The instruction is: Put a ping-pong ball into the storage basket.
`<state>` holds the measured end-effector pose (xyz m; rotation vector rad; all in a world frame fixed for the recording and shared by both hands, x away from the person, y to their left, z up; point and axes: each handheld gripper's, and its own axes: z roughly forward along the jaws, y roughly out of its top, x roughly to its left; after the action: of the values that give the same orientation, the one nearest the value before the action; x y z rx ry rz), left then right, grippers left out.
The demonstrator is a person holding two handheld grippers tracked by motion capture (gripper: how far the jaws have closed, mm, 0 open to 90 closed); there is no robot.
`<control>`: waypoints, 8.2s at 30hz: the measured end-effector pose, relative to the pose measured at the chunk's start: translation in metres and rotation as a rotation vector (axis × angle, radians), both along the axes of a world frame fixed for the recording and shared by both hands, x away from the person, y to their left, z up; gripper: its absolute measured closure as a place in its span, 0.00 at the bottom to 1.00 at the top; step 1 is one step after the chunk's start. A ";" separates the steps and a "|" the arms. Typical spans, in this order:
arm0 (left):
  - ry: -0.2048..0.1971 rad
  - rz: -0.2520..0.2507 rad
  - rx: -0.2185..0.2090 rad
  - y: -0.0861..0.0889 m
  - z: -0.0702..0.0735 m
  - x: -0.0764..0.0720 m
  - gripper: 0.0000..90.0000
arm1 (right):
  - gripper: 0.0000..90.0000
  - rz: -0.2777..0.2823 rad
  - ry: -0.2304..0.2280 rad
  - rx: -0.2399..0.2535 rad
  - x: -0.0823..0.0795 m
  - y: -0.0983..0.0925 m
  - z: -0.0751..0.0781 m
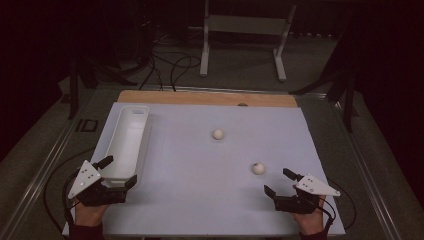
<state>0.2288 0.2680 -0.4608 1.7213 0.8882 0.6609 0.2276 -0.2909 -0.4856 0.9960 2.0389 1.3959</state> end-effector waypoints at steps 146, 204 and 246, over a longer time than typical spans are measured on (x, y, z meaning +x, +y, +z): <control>0.132 -0.297 0.090 -0.197 0.028 0.104 0.00 | 0.10 -0.040 -0.002 0.009 0.002 0.002 -0.002; 0.144 -0.435 0.127 -0.258 0.024 0.116 0.00 | 0.09 -0.038 -0.005 -0.006 0.003 0.003 -0.003; 0.194 -0.495 0.175 -0.304 0.005 0.124 0.00 | 0.09 -0.035 -0.003 0.000 0.003 0.003 -0.002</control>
<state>0.3528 -0.0357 -0.4557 2.0878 0.5068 0.2471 0.2309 -0.2884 -0.4880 1.0236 2.0096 1.3785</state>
